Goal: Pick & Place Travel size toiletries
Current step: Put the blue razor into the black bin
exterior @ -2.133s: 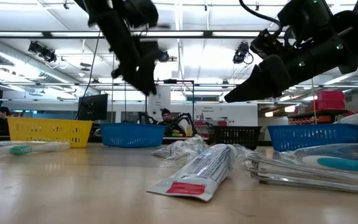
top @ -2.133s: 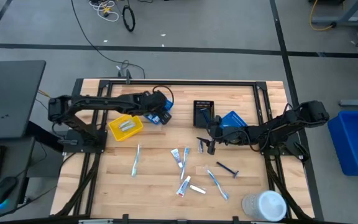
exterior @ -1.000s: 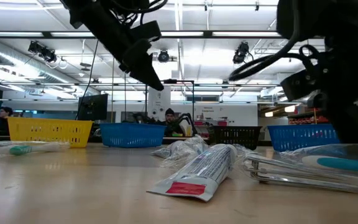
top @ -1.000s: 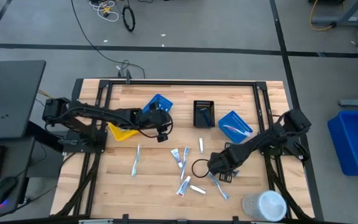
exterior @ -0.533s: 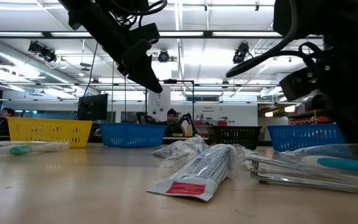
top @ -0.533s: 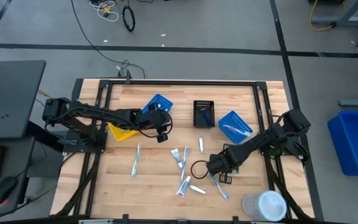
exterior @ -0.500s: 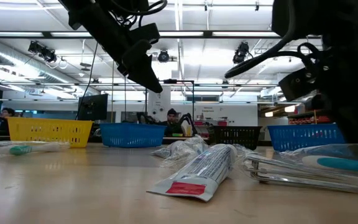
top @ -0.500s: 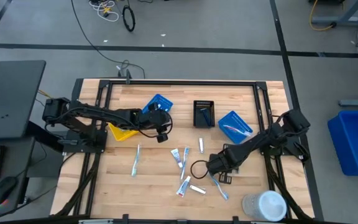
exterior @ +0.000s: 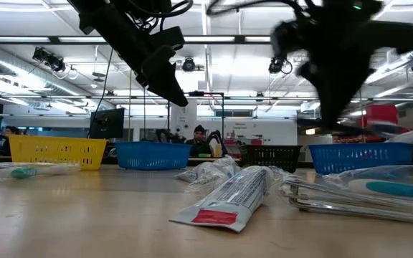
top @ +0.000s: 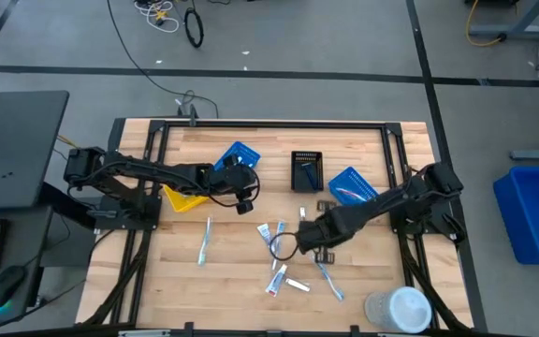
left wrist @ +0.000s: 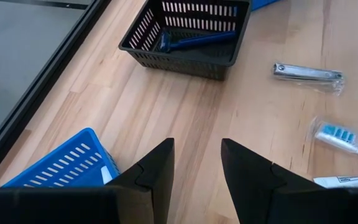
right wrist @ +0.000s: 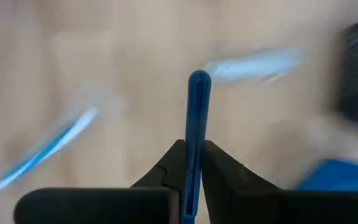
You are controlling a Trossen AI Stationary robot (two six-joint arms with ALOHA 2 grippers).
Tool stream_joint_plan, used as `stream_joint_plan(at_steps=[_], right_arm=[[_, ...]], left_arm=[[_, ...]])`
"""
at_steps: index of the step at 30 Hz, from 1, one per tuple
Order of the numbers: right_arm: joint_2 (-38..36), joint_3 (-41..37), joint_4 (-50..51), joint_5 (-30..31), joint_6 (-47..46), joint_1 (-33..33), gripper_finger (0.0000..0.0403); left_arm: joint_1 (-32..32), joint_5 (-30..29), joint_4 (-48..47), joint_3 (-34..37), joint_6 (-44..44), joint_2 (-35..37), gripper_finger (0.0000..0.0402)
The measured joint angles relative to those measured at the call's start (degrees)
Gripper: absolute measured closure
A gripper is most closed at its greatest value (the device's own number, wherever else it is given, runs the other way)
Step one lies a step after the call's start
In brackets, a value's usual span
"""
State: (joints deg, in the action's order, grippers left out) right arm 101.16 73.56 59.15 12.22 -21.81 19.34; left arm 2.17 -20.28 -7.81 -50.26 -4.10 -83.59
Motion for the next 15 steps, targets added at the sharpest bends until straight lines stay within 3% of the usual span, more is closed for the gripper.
stream_joint_plan(at_steps=[6, 15], right_arm=[[-0.1, 6.4, 2.6, 20.1, 2.6, -6.3, 0.0364], [-0.1, 4.5, -8.4, 12.7, -3.6, -23.6, 0.0360]], left_arm=[[0.0, 0.0, 0.0, 0.0, 0.0, 0.0, 0.0262], [0.0, -0.1, 0.0, 0.0, -0.1, 0.0, 0.0262]])
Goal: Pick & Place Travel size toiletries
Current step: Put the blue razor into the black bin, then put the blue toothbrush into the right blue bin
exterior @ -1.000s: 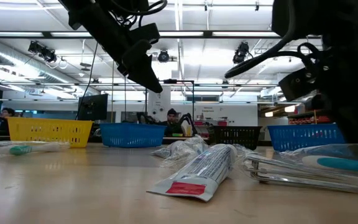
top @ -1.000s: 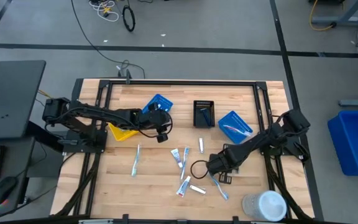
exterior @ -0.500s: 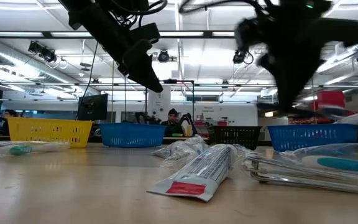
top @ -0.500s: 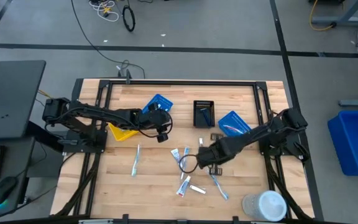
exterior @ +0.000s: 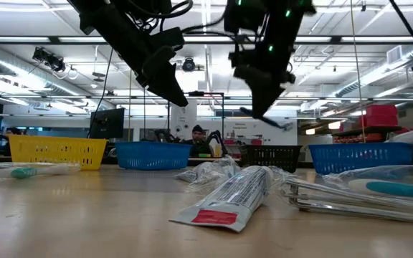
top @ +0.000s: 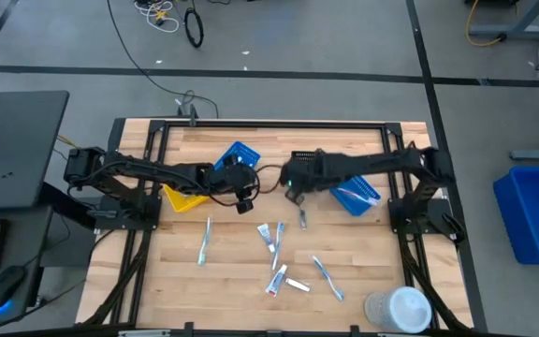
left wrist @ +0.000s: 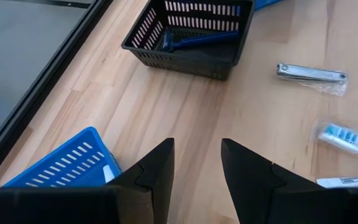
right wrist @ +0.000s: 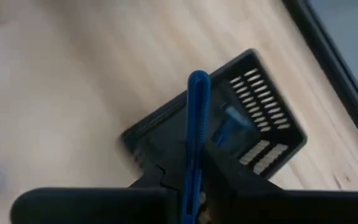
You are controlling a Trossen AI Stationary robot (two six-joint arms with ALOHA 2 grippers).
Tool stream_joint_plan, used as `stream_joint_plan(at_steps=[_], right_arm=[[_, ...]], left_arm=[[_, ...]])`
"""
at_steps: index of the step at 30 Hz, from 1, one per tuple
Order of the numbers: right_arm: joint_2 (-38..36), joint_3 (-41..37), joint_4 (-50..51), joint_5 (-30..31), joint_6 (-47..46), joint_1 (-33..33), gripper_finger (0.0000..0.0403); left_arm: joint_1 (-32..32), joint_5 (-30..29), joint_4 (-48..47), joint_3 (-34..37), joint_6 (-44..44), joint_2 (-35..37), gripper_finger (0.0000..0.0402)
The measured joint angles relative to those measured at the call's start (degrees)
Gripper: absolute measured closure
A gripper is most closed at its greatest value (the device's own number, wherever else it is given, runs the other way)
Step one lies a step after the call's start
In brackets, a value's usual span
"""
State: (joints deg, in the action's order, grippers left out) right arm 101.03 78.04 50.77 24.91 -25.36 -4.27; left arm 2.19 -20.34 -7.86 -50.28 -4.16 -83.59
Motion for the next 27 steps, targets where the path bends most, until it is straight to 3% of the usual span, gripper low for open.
stream_joint_plan(at_steps=[9, 27], right_arm=[[0.0, -5.1, -8.8, -11.6, -0.8, -11.8, 0.0359], [0.1, -9.0, -11.8, -14.5, 3.8, -14.8, 0.0276]], left_arm=[[0.0, 0.0, 0.0, 0.0, 0.2, 0.0, 0.0262], [0.0, 0.1, 0.0, 0.0, 0.3, 0.0, 0.0262]])
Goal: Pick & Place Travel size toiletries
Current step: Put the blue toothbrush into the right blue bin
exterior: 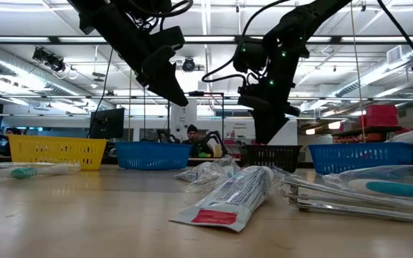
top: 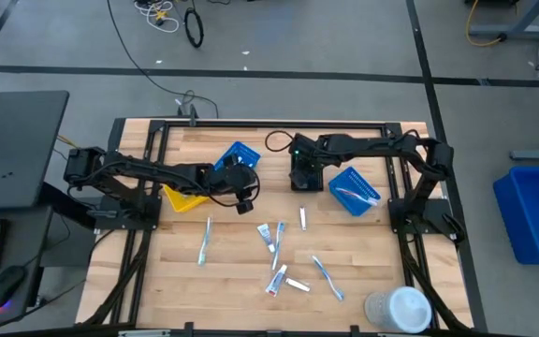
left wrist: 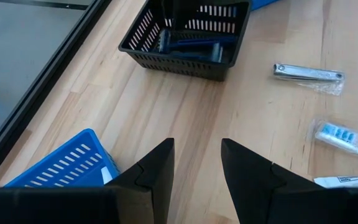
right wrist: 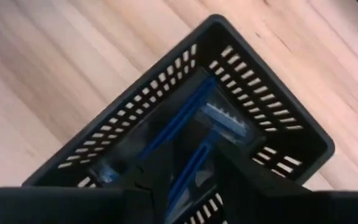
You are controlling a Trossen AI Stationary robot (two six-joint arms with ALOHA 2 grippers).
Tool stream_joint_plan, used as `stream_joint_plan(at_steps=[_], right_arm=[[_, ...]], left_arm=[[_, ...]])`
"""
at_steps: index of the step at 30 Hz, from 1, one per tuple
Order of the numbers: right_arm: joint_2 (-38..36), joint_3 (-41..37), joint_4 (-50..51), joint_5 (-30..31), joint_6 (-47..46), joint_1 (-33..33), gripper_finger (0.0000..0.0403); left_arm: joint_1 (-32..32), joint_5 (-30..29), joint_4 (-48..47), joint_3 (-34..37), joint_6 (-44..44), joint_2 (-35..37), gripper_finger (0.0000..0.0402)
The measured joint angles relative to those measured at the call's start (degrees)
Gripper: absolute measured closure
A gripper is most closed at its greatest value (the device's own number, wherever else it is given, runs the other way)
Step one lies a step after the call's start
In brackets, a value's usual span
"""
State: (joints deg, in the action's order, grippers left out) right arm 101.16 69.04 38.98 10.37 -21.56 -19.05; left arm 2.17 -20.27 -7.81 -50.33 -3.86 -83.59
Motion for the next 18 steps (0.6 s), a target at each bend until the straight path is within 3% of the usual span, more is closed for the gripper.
stream_joint_plan(at_steps=[5, 14, 18], right_arm=[[-0.3, 0.4, -0.2, 1.8, 10.5, 2.1, 0.0262], [-0.3, 1.9, -0.4, 6.2, 18.7, 11.3, 0.0240], [-0.3, 1.9, 0.0, 7.3, 17.1, 15.7, 0.0221]], left_arm=[[0.0, 0.0, 0.0, 0.0, 0.0, 0.0, 0.0262], [0.0, 0.0, 0.3, 0.0, 0.0, 0.0, 0.0262], [0.0, 0.0, 2.5, 0.0, -1.2, 0.0, 0.0262]])
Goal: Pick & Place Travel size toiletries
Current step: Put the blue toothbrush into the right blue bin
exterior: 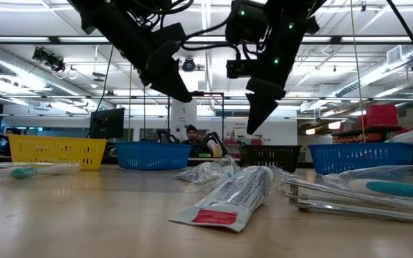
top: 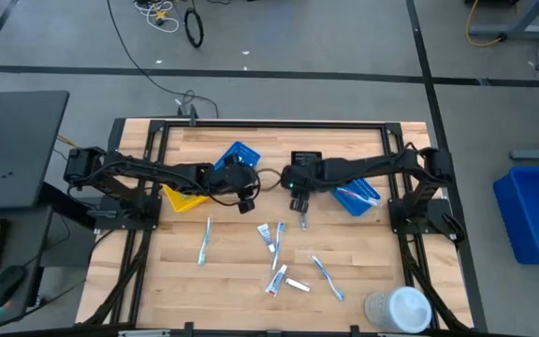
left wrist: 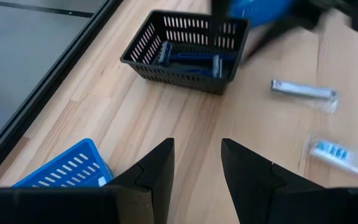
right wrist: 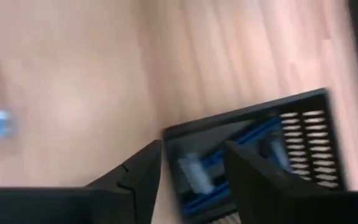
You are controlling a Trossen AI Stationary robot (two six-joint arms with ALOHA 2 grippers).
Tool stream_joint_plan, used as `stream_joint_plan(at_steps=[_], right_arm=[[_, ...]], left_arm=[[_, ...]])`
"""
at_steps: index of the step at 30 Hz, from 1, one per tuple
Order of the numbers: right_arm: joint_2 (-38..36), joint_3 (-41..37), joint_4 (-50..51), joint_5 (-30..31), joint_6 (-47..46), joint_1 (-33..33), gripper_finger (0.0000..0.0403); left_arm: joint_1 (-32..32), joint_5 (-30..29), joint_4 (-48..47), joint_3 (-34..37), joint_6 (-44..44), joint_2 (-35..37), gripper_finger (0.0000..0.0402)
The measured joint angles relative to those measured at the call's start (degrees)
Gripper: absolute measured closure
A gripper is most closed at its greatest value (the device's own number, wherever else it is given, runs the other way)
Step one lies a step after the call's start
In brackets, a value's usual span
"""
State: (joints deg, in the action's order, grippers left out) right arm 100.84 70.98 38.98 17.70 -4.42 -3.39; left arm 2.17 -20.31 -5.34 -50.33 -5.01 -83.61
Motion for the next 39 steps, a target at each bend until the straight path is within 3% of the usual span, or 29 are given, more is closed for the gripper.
stream_joint_plan(at_steps=[3, 9, 15, 22, 30, 34, 39], right_arm=[[0.0, 0.0, 1.2, -3.6, -6.1, 3.3, 0.0206], [0.0, -0.9, 4.2, -19.4, -24.5, 9.4, 0.0185], [0.0, -6.4, 3.8, -24.9, -33.9, 18.8, 0.0188], [0.0, -12.8, -5.9, -25.9, -47.8, 26.8, 0.0199], [-0.5, -18.7, -12.7, -21.3, -44.9, 29.5, 0.0206], [-0.5, -19.0, -13.7, -19.6, -40.7, 30.0, 0.0239], [-0.1, -18.9, -18.8, -17.4, -39.5, 29.6, 0.0311]], left_arm=[[0.0, 0.0, 0.8, 0.0, -0.4, 0.0, 0.0262], [0.0, 0.0, 0.9, 0.0, -0.4, 0.0, 0.0262], [0.0, 0.0, 0.9, 0.0, -1.8, 0.0, 0.0262], [0.0, 0.0, 0.9, 0.0, -3.1, 0.0, 0.0262], [0.0, 0.1, 0.9, 0.0, -4.9, 0.0, 0.0262], [0.0, 0.0, 0.9, 0.0, -4.8, 0.0, 0.0262], [0.0, 0.3, 0.9, 0.0, -4.4, 0.0, 0.0262]])
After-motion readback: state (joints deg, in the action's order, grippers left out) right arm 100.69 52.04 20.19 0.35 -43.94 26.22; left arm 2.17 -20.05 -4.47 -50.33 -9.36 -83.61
